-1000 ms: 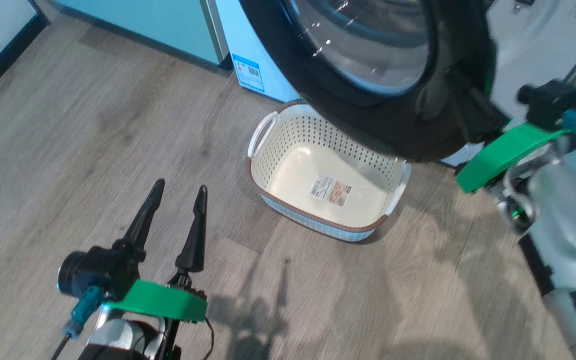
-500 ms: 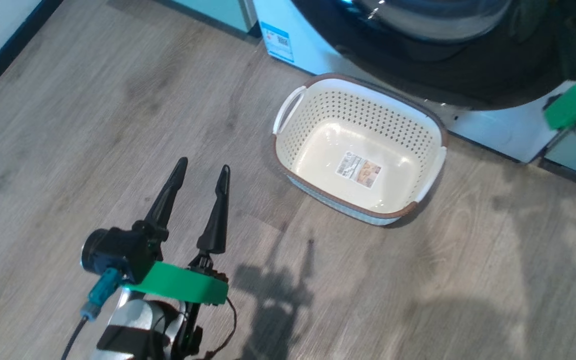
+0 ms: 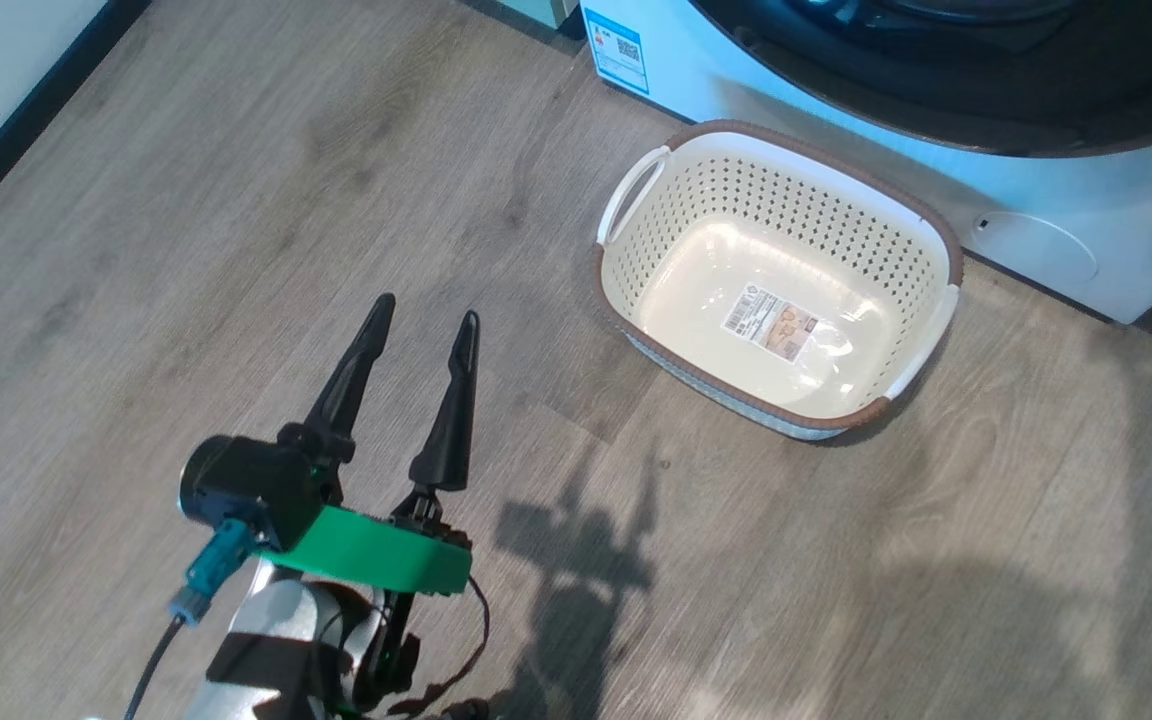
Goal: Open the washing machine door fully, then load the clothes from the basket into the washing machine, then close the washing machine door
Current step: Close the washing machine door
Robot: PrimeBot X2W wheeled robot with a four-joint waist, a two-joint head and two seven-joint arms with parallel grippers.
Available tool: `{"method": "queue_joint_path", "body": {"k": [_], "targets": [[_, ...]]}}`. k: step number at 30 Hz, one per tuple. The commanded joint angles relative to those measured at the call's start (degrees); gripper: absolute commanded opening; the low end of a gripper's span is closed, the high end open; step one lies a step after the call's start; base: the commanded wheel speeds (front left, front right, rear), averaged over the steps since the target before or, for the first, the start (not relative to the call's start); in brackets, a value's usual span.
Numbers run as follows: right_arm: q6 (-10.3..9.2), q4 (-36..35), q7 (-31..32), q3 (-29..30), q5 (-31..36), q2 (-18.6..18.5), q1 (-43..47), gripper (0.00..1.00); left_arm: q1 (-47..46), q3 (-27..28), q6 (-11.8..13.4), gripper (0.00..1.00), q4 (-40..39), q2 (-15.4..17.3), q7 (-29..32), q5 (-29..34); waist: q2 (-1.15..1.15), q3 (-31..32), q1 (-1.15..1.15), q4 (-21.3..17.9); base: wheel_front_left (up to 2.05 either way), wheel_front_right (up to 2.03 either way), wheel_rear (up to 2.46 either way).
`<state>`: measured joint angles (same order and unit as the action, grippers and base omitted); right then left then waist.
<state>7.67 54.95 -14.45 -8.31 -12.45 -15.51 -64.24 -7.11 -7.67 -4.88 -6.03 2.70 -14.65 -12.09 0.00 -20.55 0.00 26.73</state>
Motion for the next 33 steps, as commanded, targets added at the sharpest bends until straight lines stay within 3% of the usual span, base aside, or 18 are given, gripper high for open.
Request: {"method": "queue_joint_path", "body": {"k": [1, 10, 17, 25, 33], "targets": [[-0.19, -0.93, -0.53, 0.05, 0.54, -0.11, -3.02, 0.0, -2.03, 2.14, -0.2, 1.0, -1.45, 0.34, -0.35, 0.34, 0.0, -0.38, 0.0, 0.38, 0.0, 0.0, 0.0], [-0.19, -0.75, -0.54, 0.43, 1.67, 0.33, -3.9, 0.0, -2.32, 2.24, -0.06, 1.0, -0.96, 0.2, -0.35, 0.16, 0.0, -0.43, 0.0, 0.51, 0.0, 0.0, 0.0], [-0.19, -4.0, -0.54, -2.48, 0.75, 2.18, 0.91, 0.0, -1.77, 2.51, 0.34, 1.0, -0.3, 0.19, -0.35, 0.56, 0.0, 1.09, 0.0, -0.64, 0.0, 0.0, 0.0], [-0.19, -11.37, -0.54, -3.9, -1.65, 3.36, 10.09, 0.0, -0.59, 3.5, 0.19, 1.0, -0.05, 0.19, -0.35, 1.56, 0.0, 3.62, 0.0, -2.98, 0.0, 0.0, 0.0], [-0.19, -24.83, -0.54, -0.68, -2.13, 5.47, 26.66, 0.0, 1.06, 4.67, -0.43, 1.0, 0.28, 0.26, -0.35, 3.06, 0.0, 6.97, 0.0, -7.24, 0.0, 0.0, 0.0]]}}
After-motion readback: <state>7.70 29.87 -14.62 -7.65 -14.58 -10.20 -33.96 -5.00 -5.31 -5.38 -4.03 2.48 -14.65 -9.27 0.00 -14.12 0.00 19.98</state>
